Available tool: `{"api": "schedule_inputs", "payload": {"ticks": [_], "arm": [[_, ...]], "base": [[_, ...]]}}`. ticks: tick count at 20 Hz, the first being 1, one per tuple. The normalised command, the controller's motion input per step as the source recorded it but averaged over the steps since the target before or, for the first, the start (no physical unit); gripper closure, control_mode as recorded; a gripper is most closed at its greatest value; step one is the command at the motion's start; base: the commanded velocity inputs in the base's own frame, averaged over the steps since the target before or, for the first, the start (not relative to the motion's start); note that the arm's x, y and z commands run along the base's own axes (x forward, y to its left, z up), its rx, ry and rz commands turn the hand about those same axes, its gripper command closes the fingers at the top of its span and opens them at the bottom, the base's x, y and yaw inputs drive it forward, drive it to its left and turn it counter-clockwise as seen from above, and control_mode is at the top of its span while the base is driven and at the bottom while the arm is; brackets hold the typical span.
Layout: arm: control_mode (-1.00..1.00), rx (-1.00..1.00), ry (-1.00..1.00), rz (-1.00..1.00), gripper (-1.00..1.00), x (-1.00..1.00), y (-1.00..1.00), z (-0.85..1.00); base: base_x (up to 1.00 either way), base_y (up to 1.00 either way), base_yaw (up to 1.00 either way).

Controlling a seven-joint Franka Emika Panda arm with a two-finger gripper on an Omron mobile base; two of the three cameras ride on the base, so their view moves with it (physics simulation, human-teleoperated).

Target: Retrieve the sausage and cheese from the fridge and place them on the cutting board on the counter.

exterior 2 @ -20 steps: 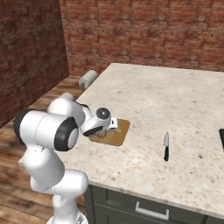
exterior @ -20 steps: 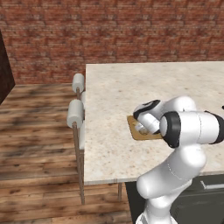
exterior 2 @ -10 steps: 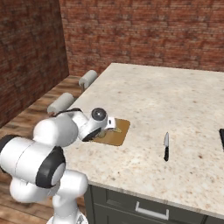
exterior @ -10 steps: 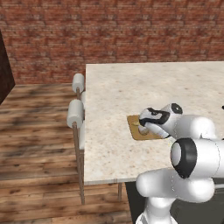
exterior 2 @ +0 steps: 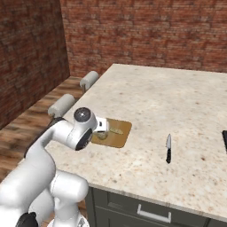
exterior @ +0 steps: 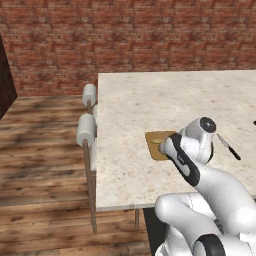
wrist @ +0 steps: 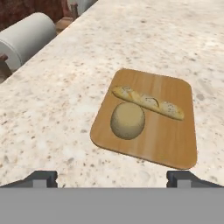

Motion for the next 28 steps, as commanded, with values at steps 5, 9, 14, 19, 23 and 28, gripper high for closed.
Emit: {"api": "schedule_inputs", "payload": {"ticks": [5, 9, 14, 19, 23, 28], "arm": [[-1.00, 0.00, 0.07, -0.04, -1.00, -0.57, 0.03, 0.84], [-1.00, 0.00, 0.00, 0.00, -1.00, -0.97, 0.02, 0.49], [-1.00, 0.00, -0.03, 0.00, -1.00, -0.97, 0.04, 0.36], [-1.00, 0.00, 0.00, 0.00, -1.00, -0.37, 0.35, 0.42], [-1.00, 0.00, 0.00, 0.02, -1.00, -0.13, 0.31, 0.43], [-1.00, 0.00, 0.00, 0.02, -1.00, -0.21, 0.20, 0.05]], "base": [[0.00, 0.00, 0.00], [0.00, 0.00, 0.00], [0.00, 0.00, 0.00], [0.00, 0.00, 0.00], [0.00, 0.00, 0.00], [0.00, 0.00, 0.00]]}}
